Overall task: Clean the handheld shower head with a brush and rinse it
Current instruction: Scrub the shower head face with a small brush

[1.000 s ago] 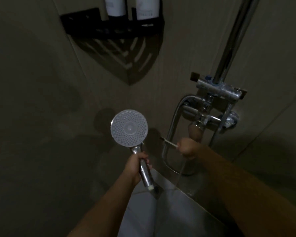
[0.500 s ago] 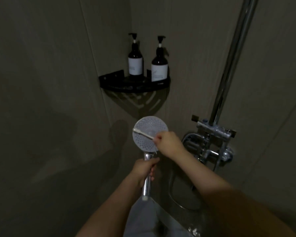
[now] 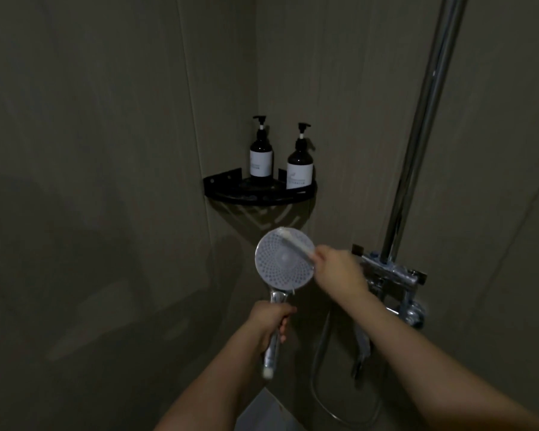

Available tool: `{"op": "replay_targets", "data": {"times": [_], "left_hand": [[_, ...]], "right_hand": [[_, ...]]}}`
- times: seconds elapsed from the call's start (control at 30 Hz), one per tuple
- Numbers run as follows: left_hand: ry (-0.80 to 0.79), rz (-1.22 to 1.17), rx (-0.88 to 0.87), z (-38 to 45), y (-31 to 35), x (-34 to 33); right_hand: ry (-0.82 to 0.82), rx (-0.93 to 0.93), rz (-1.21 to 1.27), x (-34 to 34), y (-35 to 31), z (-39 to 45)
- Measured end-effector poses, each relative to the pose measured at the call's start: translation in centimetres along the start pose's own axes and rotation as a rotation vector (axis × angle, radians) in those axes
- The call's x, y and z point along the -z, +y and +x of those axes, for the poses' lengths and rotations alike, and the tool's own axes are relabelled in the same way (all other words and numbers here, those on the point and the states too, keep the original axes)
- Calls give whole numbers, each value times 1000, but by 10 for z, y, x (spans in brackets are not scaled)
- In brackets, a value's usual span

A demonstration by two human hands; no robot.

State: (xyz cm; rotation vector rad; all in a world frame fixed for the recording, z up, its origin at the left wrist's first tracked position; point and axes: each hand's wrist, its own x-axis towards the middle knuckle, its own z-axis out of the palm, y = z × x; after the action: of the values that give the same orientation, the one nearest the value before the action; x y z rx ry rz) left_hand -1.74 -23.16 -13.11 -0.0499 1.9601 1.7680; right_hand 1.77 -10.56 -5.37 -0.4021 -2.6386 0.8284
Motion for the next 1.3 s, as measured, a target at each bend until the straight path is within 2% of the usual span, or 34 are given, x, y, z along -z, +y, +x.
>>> {"op": "replay_targets", "data": {"times": [0.07, 0.2, 0.3, 0.43, 0.57, 0.7, 0.83, 0.97, 1.03, 1.07, 1.2, 1.3], "left_hand": [[-4, 2, -3, -2, 2, 1], [1, 11, -19, -7, 6, 4], [0, 3, -32, -11, 12, 3], [-12, 14, -27, -18, 22, 4], [-14, -1, -62, -24, 36, 7], [-6, 10, -82, -31, 47, 13], [-1, -1, -84, -35, 55, 14], [19, 24, -74, -39, 57, 15], [33, 34, -83, -40, 59, 15], [29, 39, -89, -40, 60, 15], [44, 92, -99, -43, 65, 17], [75, 135, -110, -42, 67, 22]], "right_hand": [[-95, 5, -67, -2, -6, -9], [44, -22, -105, 8, -5, -7], [-69, 9, -46, 1, -20, -21], [63, -52, -140, 17, -18, -10], [-41, -48, -45, 20, -39, -24], [128, -51, -83, 44, -35, -8], [-18, 4, -16, 37, -56, -23], [127, -13, -35, 55, -57, -6], [36, 16, 58, 52, -70, -13], [11, 25, 20, 50, -74, -17], [71, -21, -82, 62, -70, 0], [-16, 14, 0, 53, -84, -6]]}}
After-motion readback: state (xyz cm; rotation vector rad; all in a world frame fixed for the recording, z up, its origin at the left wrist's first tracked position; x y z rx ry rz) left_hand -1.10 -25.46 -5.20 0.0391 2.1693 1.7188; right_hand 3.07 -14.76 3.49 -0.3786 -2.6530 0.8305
